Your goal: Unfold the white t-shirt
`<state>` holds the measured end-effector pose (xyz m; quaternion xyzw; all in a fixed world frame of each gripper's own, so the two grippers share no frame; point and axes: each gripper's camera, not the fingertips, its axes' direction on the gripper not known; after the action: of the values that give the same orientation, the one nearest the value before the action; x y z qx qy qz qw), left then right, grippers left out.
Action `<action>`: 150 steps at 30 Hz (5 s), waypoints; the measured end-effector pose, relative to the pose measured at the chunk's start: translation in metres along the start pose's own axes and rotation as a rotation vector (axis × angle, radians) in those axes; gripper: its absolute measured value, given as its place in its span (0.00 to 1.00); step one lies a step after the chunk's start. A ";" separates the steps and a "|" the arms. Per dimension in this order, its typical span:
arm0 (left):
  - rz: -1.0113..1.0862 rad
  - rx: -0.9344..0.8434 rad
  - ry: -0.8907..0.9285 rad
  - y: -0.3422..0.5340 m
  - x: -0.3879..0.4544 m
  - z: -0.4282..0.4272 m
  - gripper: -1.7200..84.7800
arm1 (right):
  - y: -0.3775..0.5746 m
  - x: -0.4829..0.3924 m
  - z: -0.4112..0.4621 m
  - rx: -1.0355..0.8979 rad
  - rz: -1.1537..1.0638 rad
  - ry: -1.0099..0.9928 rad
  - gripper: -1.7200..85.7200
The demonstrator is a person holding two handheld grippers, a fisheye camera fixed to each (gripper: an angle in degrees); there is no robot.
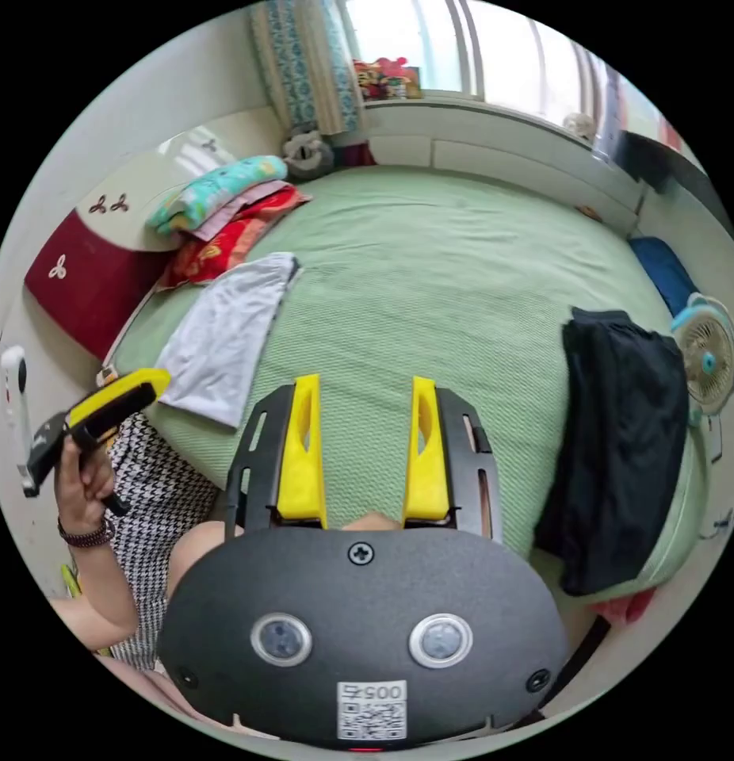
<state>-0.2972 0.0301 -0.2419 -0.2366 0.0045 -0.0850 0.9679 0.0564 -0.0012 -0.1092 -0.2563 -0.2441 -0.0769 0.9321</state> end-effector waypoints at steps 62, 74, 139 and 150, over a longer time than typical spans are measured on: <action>-0.171 -0.142 0.089 -0.086 -0.163 0.141 0.07 | -0.183 -0.100 0.225 0.040 0.002 -0.183 0.07; -0.146 -0.150 0.093 -0.101 -0.149 0.159 0.07 | -0.183 -0.104 0.176 0.143 -0.005 -0.073 0.00; 0.290 -0.433 0.076 -0.154 0.089 0.312 0.09 | -0.112 -0.046 0.165 -0.218 0.174 0.266 0.04; 0.224 -0.453 0.102 -0.153 0.094 0.345 0.07 | -0.099 -0.037 0.181 -0.178 0.169 0.260 0.01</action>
<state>-0.2128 0.0388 0.1372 -0.4407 0.0987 0.0143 0.8921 -0.0776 0.0079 0.0518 -0.3451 -0.0912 -0.0519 0.9327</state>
